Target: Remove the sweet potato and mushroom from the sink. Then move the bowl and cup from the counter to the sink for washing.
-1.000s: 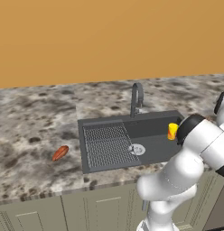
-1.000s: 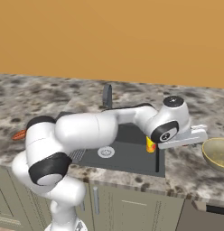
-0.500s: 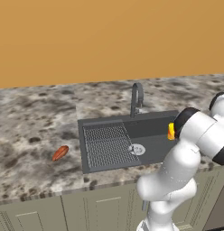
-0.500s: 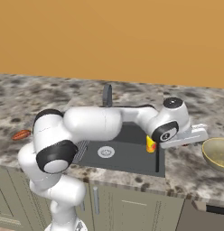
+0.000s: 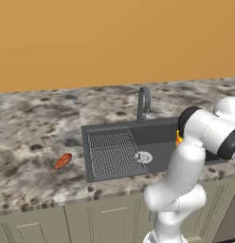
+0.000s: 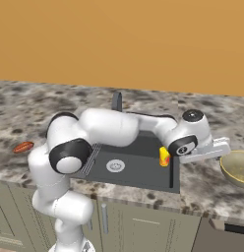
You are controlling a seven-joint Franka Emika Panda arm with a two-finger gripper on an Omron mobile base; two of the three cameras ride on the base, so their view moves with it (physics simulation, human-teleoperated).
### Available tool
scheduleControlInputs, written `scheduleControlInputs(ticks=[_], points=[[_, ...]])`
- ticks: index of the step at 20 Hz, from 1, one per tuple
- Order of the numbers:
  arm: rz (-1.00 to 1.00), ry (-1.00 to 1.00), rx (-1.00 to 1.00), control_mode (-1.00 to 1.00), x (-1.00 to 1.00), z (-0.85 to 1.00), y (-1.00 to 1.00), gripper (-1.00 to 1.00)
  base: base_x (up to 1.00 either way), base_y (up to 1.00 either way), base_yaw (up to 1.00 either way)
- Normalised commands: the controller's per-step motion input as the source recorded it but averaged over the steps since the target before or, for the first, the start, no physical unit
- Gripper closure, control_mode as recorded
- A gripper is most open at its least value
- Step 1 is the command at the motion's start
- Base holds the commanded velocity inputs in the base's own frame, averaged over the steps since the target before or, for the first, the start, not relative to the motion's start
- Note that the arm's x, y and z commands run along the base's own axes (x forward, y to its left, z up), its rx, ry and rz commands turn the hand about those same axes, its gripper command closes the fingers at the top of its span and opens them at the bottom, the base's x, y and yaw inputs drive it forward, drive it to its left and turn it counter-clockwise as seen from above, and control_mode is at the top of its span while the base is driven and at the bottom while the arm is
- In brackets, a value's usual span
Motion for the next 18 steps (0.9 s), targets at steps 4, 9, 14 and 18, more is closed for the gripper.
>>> scheduleControlInputs(ticks=[4,9,14,18], points=[[0.00,0.01,0.00,-1.00,0.18,-0.09,-0.24,-1.00,0.00,0.00,0.00],[0.00,0.03,0.00,-1.00,0.18,-0.12,-0.24,-1.00,0.00,0.00,0.00],[0.00,0.07,0.00,-1.00,0.18,-0.14,-0.21,-1.00,0.00,0.00,0.00],[0.00,0.07,0.00,-1.00,0.19,-0.14,-0.19,-1.00,0.00,0.00,0.00]])
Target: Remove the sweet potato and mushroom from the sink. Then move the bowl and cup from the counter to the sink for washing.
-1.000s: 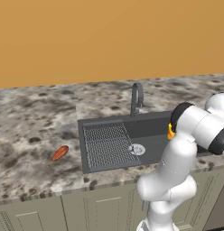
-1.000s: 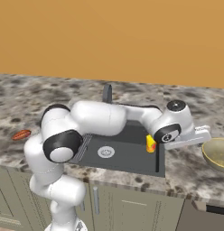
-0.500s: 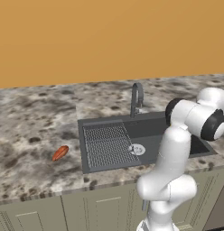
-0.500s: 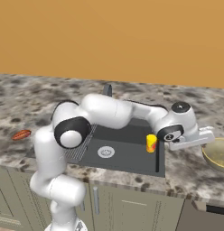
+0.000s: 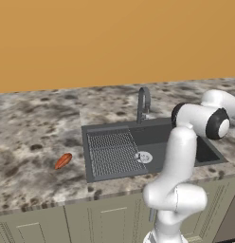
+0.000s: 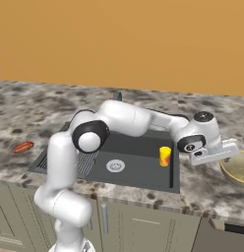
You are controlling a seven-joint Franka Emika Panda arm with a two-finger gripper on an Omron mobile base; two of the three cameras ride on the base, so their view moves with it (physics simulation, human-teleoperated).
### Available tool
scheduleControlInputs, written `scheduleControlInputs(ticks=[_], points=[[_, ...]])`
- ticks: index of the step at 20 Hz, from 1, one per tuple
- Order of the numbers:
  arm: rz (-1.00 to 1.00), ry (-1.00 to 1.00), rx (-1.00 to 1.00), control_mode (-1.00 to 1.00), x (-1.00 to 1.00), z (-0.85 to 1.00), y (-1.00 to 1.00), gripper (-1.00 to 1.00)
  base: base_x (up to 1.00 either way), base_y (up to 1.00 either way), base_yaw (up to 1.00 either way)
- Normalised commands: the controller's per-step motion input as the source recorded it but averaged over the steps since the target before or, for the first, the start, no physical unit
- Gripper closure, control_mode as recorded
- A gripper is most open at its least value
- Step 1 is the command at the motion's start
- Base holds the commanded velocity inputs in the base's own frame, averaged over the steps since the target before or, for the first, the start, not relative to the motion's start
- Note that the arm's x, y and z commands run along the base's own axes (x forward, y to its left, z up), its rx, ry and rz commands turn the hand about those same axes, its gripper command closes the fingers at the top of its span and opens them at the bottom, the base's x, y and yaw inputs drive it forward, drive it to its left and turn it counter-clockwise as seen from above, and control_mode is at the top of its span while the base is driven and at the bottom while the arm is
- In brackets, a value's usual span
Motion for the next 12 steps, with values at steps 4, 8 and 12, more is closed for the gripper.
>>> scheduleControlInputs(ticks=[4,8,12], points=[[0.00,0.05,0.00,-1.00,0.16,-0.14,-0.15,-1.00,0.00,0.00,0.00],[0.00,0.02,0.00,-1.00,0.17,-0.16,-0.17,-1.00,0.00,0.00,0.00],[0.00,0.01,0.00,-1.00,0.17,-0.19,-0.19,-1.00,0.00,0.00,0.00]])
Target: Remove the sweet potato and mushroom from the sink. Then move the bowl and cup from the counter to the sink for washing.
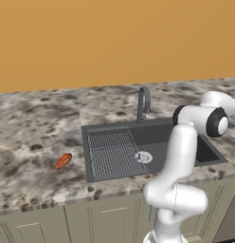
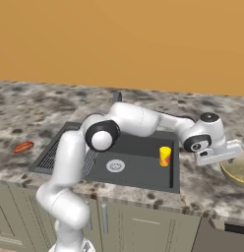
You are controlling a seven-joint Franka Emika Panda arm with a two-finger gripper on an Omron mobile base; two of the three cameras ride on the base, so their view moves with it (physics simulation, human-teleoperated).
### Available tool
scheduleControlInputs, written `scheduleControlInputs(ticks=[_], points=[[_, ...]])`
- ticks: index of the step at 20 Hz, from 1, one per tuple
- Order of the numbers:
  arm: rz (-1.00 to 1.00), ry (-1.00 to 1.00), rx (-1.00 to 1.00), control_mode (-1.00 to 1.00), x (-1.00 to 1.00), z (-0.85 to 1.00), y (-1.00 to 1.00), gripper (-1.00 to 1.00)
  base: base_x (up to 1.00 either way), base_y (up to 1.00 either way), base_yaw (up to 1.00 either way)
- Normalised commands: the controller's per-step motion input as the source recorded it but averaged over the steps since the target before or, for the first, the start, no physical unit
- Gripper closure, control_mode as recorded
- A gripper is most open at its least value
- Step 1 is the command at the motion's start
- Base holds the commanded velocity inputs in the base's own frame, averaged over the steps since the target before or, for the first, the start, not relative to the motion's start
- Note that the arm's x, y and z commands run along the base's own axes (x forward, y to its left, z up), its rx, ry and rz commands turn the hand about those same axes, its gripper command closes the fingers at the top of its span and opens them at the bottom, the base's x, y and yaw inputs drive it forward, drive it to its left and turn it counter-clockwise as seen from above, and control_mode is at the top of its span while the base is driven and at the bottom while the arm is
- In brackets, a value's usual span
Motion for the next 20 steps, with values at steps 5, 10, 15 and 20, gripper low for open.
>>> scheduleControlInputs(ticks=[5,10,15,20], points=[[0.00,0.01,0.00,-1.00,0.18,-0.22,-0.17,-1.00,0.00,0.00,0.00],[0.00,0.00,0.00,-1.00,0.20,-0.22,-0.14,-1.00,0.00,0.00,0.00],[0.00,0.00,0.00,-1.00,0.21,-0.20,-0.15,-1.00,0.00,0.00,0.00],[0.00,0.00,0.00,-1.00,0.10,-0.16,-0.17,-1.00,0.00,0.00,0.00]])
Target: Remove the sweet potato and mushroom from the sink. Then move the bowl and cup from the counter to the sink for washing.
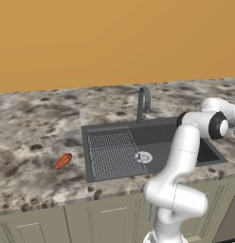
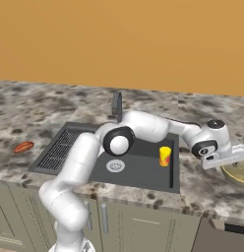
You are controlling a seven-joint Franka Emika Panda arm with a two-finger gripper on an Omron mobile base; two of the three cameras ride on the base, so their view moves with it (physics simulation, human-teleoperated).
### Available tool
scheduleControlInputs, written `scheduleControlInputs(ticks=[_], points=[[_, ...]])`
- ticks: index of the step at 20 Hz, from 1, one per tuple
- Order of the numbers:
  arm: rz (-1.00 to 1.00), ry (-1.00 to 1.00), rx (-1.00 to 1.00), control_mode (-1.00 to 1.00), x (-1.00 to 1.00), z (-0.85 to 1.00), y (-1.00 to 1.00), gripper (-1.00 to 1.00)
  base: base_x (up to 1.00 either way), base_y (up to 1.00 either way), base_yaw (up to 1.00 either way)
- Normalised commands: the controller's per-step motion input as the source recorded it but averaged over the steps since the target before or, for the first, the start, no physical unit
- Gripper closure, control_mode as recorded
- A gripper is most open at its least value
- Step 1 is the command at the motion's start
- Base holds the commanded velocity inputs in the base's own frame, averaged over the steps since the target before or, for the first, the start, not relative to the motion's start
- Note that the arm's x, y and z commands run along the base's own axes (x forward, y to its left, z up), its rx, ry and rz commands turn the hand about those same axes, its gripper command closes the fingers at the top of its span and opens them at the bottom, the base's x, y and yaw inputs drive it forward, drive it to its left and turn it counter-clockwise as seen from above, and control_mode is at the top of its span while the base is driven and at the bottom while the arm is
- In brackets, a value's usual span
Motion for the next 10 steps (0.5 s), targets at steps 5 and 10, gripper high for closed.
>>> scheduleControlInputs(ticks=[5,10], points=[[-0.02,0.01,0.00,-1.00,0.03,-0.16,-0.14,1.00,0.00,0.00,0.00],[-0.06,0.00,0.00,-1.00,0.00,-0.13,-0.11,1.00,0.00,0.00,0.00]])
